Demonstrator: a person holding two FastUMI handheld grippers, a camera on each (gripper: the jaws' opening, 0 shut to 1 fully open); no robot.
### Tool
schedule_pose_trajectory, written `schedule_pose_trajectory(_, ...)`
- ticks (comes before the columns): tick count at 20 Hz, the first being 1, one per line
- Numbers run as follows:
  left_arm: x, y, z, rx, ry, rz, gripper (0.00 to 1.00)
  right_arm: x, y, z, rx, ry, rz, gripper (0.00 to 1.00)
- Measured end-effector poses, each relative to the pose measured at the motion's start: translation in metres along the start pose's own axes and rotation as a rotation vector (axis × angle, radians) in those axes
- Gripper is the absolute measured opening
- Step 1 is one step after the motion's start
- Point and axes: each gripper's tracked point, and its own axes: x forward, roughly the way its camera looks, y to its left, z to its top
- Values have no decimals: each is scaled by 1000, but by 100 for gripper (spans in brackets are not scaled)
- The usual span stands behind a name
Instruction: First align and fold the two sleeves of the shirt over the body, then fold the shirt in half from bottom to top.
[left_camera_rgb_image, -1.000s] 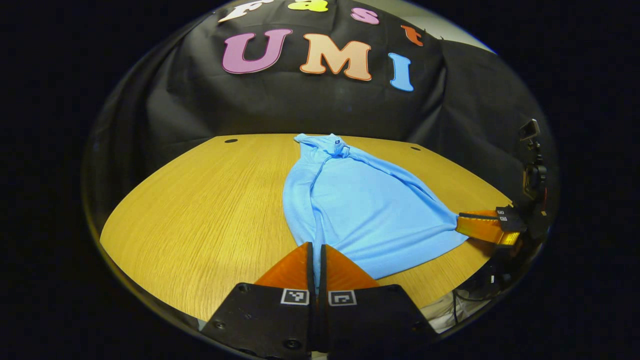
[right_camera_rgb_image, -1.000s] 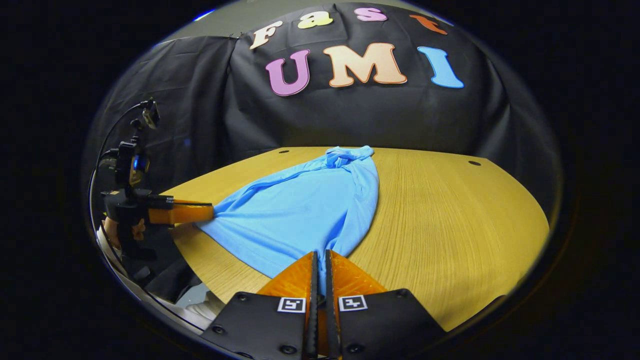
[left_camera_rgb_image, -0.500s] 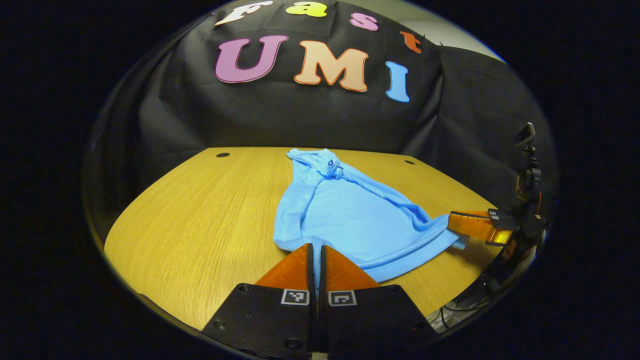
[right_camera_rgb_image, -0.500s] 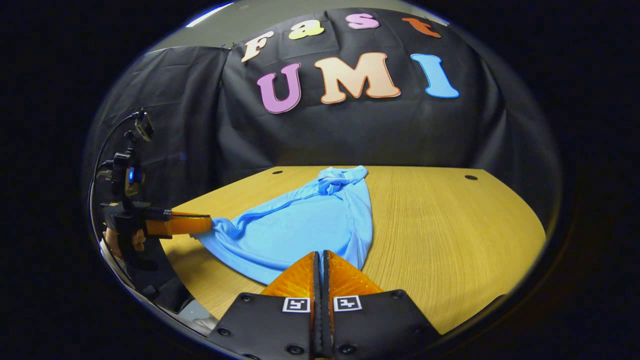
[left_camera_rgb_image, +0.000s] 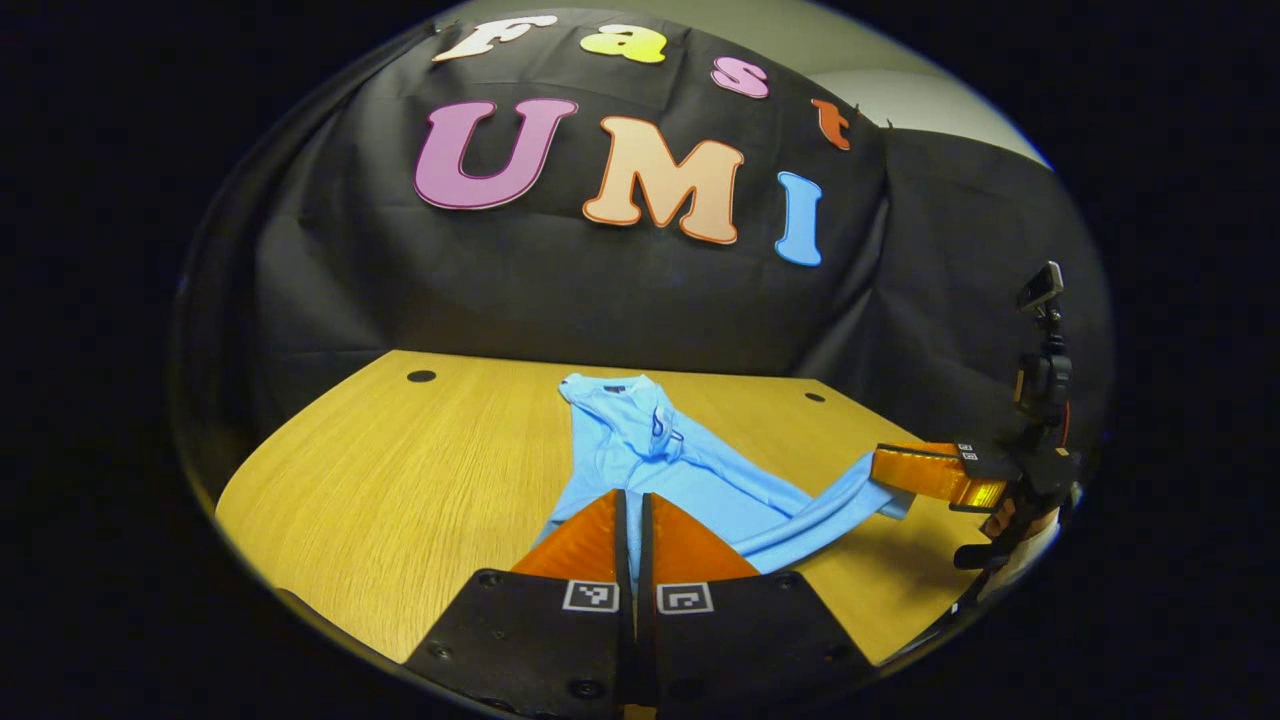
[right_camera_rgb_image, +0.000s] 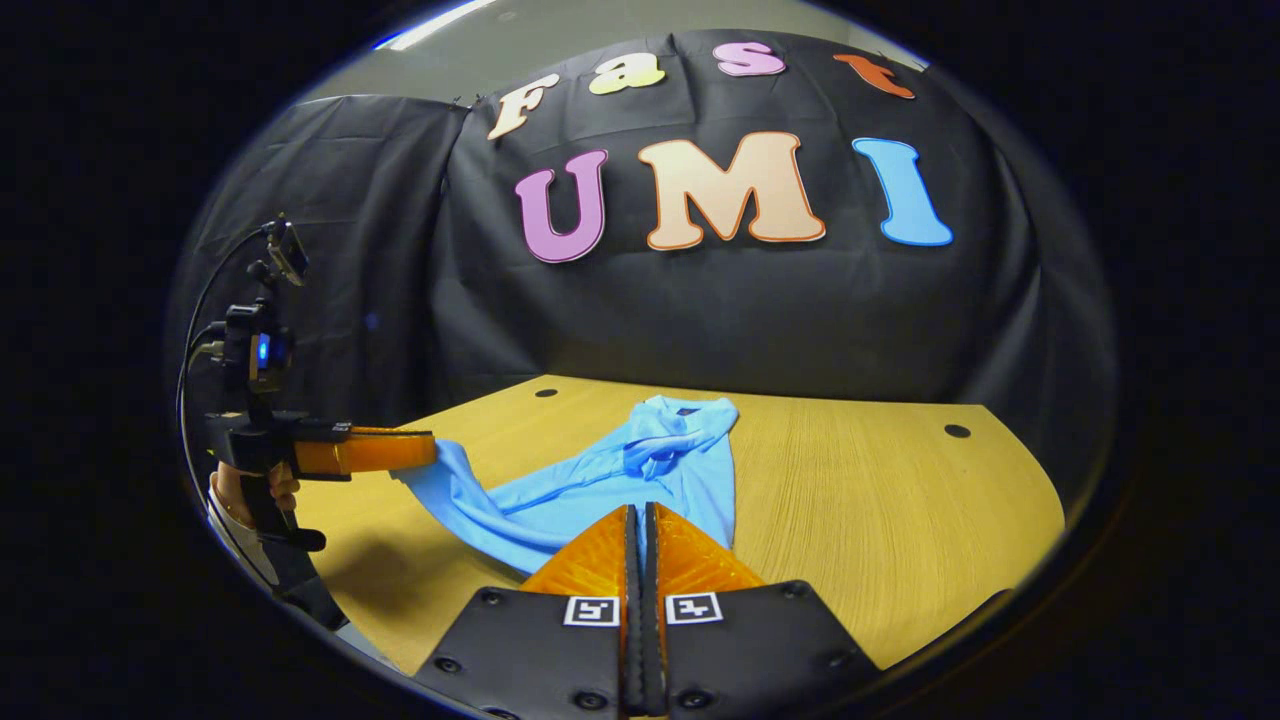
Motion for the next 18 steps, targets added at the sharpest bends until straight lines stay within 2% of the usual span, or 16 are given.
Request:
schedule_pose_trajectory(5,65,26,43,-39,-29,-1,0,72,-33,29,-14,-8,-50,2)
schedule_pose_trajectory(8,107,52,62,-53,-50,31,0,117,-48,35,-21,21,-89,2)
schedule_pose_trajectory(13,172,81,72,-42,-26,72,0,187,-72,53,-15,32,-135,2)
schedule_pose_trajectory(18,232,106,78,-47,-28,142,0,254,-96,49,4,46,-186,2)
